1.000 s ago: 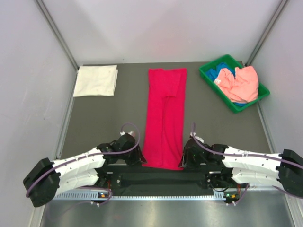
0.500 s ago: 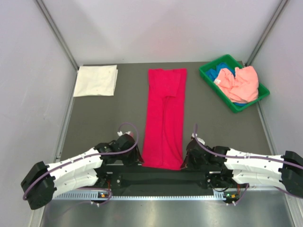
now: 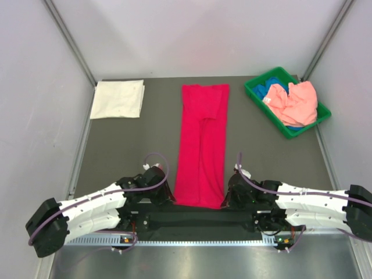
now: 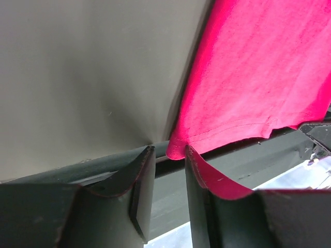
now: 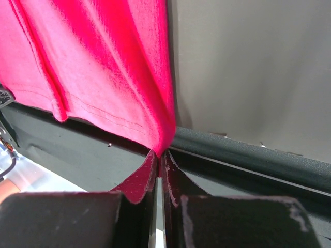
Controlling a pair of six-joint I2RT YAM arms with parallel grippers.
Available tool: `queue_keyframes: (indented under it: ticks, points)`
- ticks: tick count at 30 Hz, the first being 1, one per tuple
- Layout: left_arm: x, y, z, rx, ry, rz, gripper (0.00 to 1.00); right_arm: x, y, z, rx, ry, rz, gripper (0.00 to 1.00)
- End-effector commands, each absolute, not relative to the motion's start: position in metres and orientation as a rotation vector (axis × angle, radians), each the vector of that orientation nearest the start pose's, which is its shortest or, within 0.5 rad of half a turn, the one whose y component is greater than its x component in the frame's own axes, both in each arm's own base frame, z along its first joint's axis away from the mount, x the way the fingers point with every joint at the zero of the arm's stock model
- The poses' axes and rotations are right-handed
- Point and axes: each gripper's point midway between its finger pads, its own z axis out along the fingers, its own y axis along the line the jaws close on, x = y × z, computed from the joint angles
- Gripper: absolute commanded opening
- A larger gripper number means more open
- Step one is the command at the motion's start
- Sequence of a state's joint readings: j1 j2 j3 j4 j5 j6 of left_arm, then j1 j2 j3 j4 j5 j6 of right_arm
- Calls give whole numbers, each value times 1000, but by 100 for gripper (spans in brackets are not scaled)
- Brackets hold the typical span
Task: Fold and stack the t-shirts
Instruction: Fold the tshirt
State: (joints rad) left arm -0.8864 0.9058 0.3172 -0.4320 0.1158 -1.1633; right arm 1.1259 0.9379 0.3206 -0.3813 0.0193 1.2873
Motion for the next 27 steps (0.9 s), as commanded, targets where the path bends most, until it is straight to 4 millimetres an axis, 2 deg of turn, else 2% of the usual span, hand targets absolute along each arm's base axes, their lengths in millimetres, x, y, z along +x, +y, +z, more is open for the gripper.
queue_keyframes:
  ticks: [1,7,9,10,11,15,16,19,23,27]
  points:
    - [91,-205,21,-376,2793,-823,34,67,228,24,233,2761,824,0]
    - [87,-204,10,-379,2817,-807,29,68,227,26,236,2752,819,0]
    - [86,-205,9,-370,2824,-805,15,68,224,25,237,2755,796,0]
    - [87,-207,11,-364,2821,-813,2,70,221,24,240,2747,772,0]
    - [87,-208,14,-363,2817,-817,0,69,215,24,241,2758,730,0]
    - [85,-214,30,-345,2802,-800,0,72,205,35,264,2730,680,0]
    - [87,-220,39,-342,2787,-822,0,74,204,40,270,2712,696,0]
    - [80,-233,46,-318,2800,-858,0,71,206,47,251,2706,724,0]
    - [70,-240,40,-287,2835,-829,0,64,214,49,216,2700,784,0]
    - [65,-241,38,-274,2846,-790,0,57,216,45,194,2719,761,0]
